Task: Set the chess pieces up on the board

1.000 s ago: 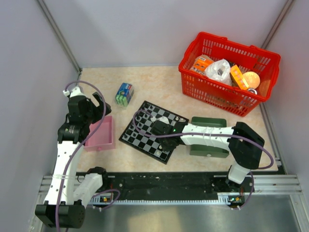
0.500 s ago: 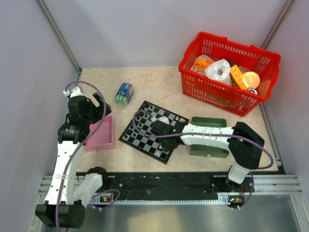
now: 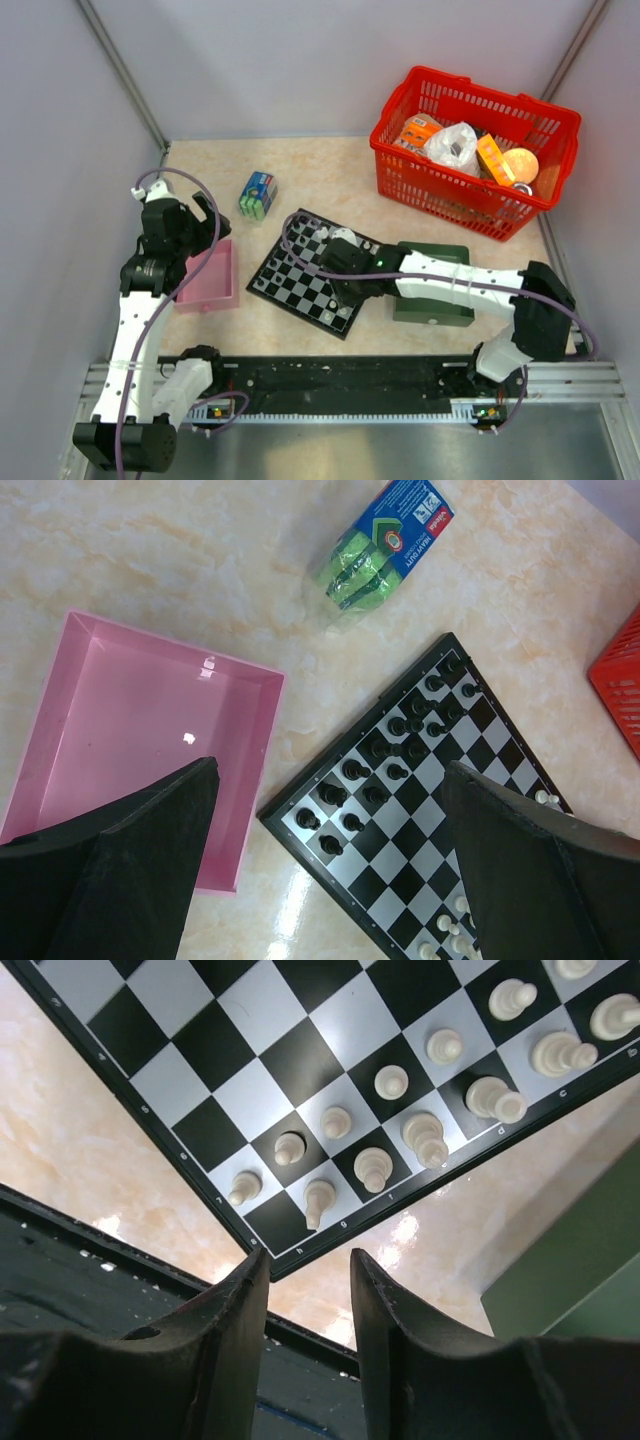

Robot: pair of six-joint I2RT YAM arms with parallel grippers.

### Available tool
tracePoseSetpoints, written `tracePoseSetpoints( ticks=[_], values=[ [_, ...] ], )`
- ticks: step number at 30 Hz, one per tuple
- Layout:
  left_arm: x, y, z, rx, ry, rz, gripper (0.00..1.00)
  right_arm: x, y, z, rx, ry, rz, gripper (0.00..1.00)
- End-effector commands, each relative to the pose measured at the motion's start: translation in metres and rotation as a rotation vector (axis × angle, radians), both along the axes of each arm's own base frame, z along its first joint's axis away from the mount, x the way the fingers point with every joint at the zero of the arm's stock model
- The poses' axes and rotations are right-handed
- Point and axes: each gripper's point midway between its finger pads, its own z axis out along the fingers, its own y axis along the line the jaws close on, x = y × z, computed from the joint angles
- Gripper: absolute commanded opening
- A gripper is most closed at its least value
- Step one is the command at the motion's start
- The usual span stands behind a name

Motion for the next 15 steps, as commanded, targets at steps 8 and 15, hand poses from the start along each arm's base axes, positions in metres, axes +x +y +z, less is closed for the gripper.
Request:
tracePoseSetpoints(
  ticks=[8,15],
  values=[
    [0.004,0.001,0.010,-0.003,-0.046,0.004,0.99,0.029,-0.020,0.078,0.087,-0.190,-0.089,0.48],
    [0.006,0.000,0.008,-0.004,-0.040,0.000,0.99,0.059,-0.076,0.089,0.085,-0.252,-0.272,0.50]
  ],
)
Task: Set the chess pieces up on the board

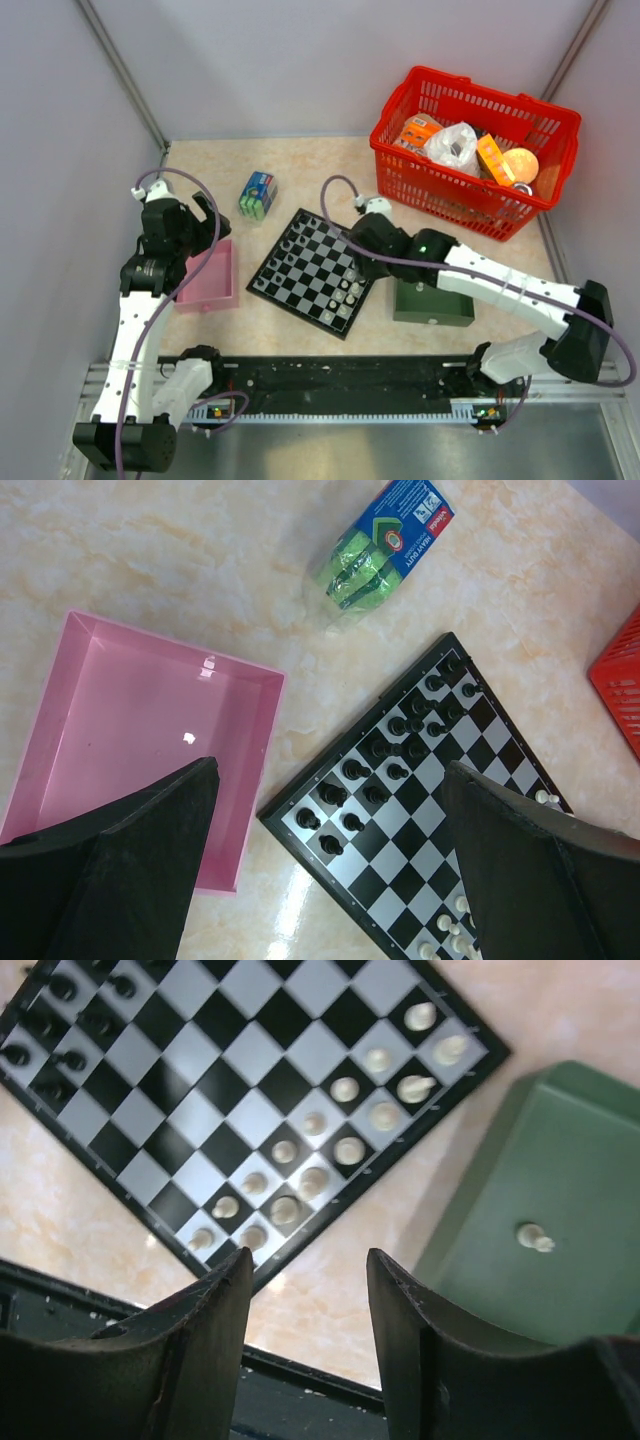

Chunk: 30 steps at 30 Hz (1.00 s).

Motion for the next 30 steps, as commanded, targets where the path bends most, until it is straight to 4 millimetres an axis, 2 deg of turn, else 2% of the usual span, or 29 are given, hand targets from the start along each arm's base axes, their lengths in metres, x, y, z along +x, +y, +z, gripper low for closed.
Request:
tracePoseSetpoints(
  ticks=[1,4,8,11,14,19,25,30],
  values=[
    [0.006,0.000,0.009,-0.005,-0.040,-0.002,0.99,0.024,-0.045,0.019,0.020,-0.074,-0.153,0.50],
    [0.007,0.000,0.009,-0.004,-0.040,-0.002,0.99,0.031,-0.071,0.017,0.024,-0.079,-0.232,0.52],
    [0.008,0.001,0.007,-0.002,-0.039,0.002,0.99,0.037,-0.110,0.010,0.026,-0.079,-0.360,0.62],
    [0.011,0.000,0.009,-0.001,-0.034,-0.003,0.99,0.036,-0.127,0.001,0.017,-0.076,-0.416,0.73],
    [0.012,0.000,0.012,0.001,-0.038,-0.004,0.99,0.037,-0.138,-0.006,-0.008,-0.072,-0.452,0.79],
    [0.013,-0.001,0.013,-0.009,-0.040,-0.003,0.99,0.039,-0.151,-0.021,-0.050,-0.041,-0.499,0.82],
    [0.011,0.000,0.013,-0.009,-0.040,0.004,0.99,0.041,-0.153,-0.031,-0.065,-0.015,-0.500,0.82],
    [0.009,0.001,0.011,-0.007,-0.037,0.007,0.99,0.037,-0.152,-0.044,-0.071,0.019,-0.486,0.74]
  ],
)
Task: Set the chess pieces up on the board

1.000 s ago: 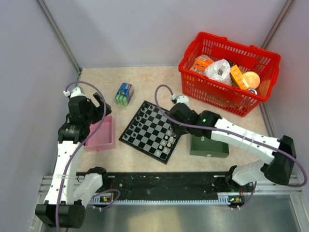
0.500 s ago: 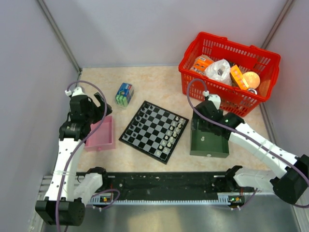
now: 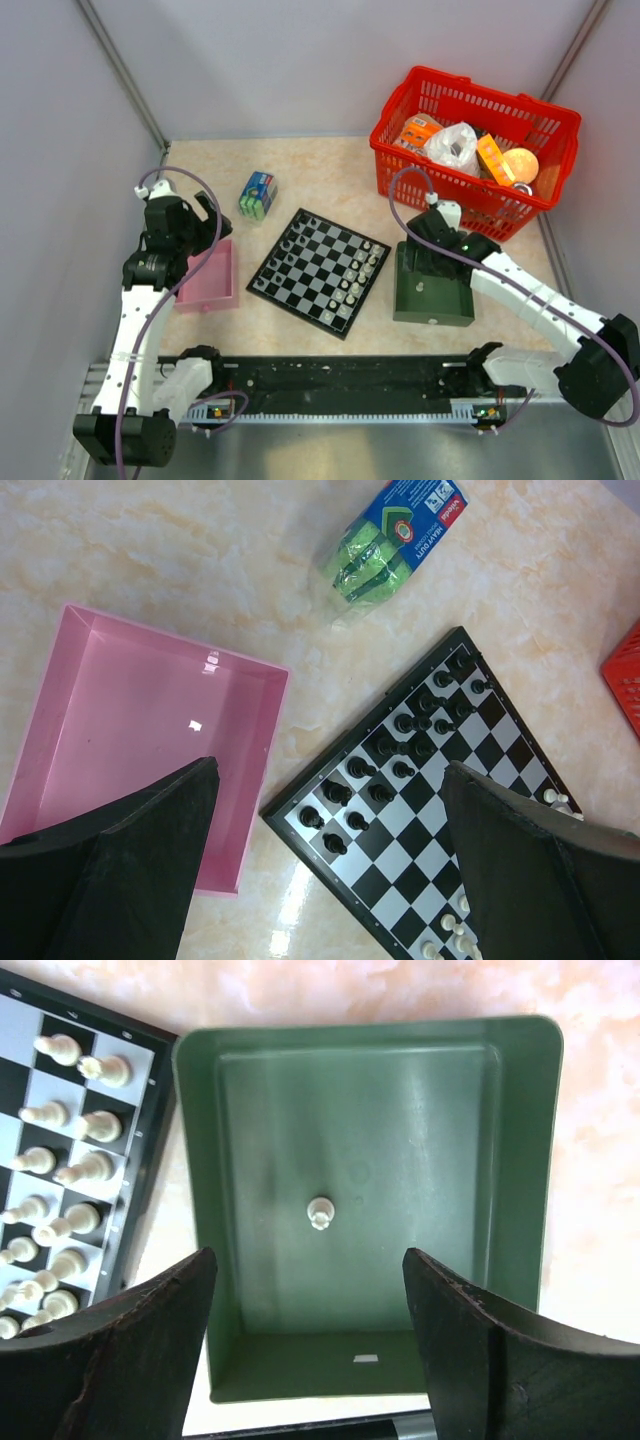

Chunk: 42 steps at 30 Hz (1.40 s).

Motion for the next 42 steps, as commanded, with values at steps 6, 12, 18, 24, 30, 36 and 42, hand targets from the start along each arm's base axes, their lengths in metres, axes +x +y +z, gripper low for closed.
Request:
tracePoseSetpoints(
  ticks=[6,12,18,24,30,36,42],
  values=[
    [0.005,0.002,0.021,-0.004,-0.074,0.010,0.99,-0.001,0.004,-0.012,0.044,0.013,-0.003,0.68],
    [0.004,0.001,0.019,-0.009,-0.072,0.008,0.99,0.001,0.012,-0.012,0.081,0.015,0.013,0.65],
    [0.006,-0.001,0.015,-0.018,-0.068,0.003,0.99,0.003,0.017,-0.014,0.094,0.027,0.020,0.64],
    [0.005,0.002,0.018,-0.005,-0.074,0.013,0.99,0.003,0.021,-0.019,0.092,0.049,0.041,0.66],
    [0.004,0.002,0.016,-0.006,-0.071,0.016,0.99,0.005,0.027,-0.026,0.082,0.080,0.073,0.68],
    [0.002,0.004,0.016,0.001,-0.068,0.022,0.99,0.004,0.031,-0.031,0.099,0.086,0.086,0.68],
    [-0.001,0.006,0.013,0.007,-0.068,0.027,0.99,-0.001,0.028,-0.037,0.095,0.098,0.076,0.64]
  ],
)
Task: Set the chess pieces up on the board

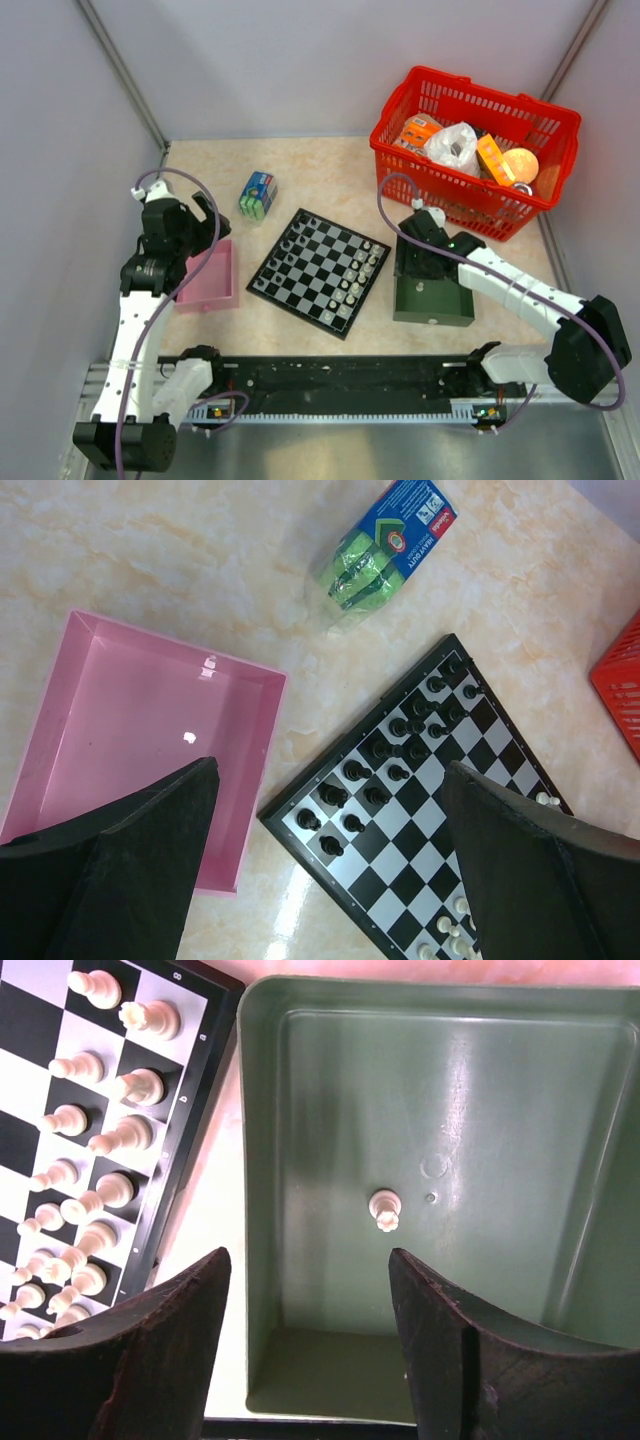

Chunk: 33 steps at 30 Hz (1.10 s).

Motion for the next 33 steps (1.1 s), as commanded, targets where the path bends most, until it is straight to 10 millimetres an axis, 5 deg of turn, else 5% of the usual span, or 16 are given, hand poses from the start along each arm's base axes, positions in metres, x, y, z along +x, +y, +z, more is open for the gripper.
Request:
tracePoseSetpoints(
  ticks=[1,13,33],
  values=[
    [0.003,0.004,0.005,0.006,-0.039,0.020,0.99,0.001,-0.002,-0.003,0.018,-0.011,-0.015,0.63],
    [0.005,0.003,0.008,0.003,-0.042,0.016,0.99,-0.007,-0.023,-0.023,-0.054,0.015,-0.086,0.53],
    [0.006,0.003,0.009,0.001,-0.044,0.014,0.99,0.002,-0.024,-0.051,-0.015,0.078,-0.068,0.35]
  ],
)
